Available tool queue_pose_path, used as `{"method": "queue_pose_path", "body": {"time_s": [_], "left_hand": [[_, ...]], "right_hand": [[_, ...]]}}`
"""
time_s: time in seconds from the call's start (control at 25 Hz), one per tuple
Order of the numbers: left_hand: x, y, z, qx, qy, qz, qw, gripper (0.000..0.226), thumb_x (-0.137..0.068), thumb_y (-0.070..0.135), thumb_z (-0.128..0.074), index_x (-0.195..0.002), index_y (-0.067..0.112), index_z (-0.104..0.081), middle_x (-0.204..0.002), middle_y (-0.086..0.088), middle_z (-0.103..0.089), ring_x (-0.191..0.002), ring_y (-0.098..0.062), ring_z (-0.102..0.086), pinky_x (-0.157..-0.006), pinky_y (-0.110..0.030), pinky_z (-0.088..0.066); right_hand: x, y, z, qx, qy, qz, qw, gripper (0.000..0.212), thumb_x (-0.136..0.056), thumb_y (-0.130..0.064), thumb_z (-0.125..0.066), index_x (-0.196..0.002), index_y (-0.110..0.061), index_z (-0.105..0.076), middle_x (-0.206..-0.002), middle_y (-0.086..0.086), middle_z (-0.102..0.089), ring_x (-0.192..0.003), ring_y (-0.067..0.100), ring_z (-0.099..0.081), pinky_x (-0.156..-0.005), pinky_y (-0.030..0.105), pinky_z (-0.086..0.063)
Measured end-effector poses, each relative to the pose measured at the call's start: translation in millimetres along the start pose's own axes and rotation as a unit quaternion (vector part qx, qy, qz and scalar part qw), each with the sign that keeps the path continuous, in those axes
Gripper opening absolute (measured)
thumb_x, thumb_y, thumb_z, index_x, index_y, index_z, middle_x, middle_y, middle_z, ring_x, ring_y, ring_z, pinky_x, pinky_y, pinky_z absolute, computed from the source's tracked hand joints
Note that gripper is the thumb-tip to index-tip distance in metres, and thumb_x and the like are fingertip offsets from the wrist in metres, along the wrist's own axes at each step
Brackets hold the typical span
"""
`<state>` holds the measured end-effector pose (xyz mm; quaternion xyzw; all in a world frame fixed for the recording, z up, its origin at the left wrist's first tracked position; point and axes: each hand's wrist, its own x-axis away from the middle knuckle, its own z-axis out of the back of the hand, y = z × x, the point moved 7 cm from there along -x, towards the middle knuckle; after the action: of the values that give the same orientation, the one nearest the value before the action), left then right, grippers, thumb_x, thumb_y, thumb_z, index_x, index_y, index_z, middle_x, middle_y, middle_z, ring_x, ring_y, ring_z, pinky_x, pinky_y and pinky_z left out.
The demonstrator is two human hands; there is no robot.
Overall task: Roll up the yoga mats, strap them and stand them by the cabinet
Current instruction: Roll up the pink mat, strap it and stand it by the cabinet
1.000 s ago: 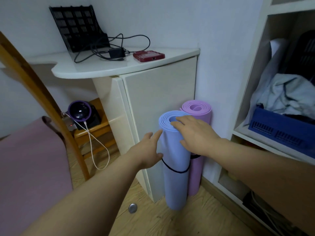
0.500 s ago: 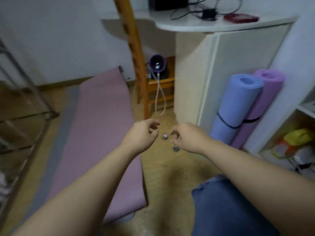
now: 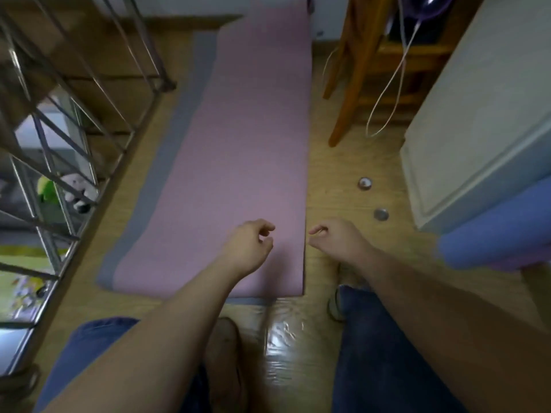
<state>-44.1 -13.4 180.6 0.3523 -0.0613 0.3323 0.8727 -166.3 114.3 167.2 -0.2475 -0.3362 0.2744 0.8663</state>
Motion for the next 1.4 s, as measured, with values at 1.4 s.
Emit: {"method": "queue_pose_path", "body": {"time_s": [1.4], "left_hand": [[-20,97,94,-0.035,0.074,-0.164,0.983,0.081,-0.084,0.024,-0.06,-0.151,0.026,-0.014,-0.142,-0.005,-0.026,-0.128,-0.028,-0.034,-0.102,-0.038,-0.038]], "right_hand": [[-10,-175,148,0.123,0.127,0.213,0.961,0.069,-0.08,-0.005,-0.059,-0.144,-0.015,-0.037,-0.138,0.005,-0.05,-0.123,0.022,-0.049,-0.086,0.018,-0.038]]}}
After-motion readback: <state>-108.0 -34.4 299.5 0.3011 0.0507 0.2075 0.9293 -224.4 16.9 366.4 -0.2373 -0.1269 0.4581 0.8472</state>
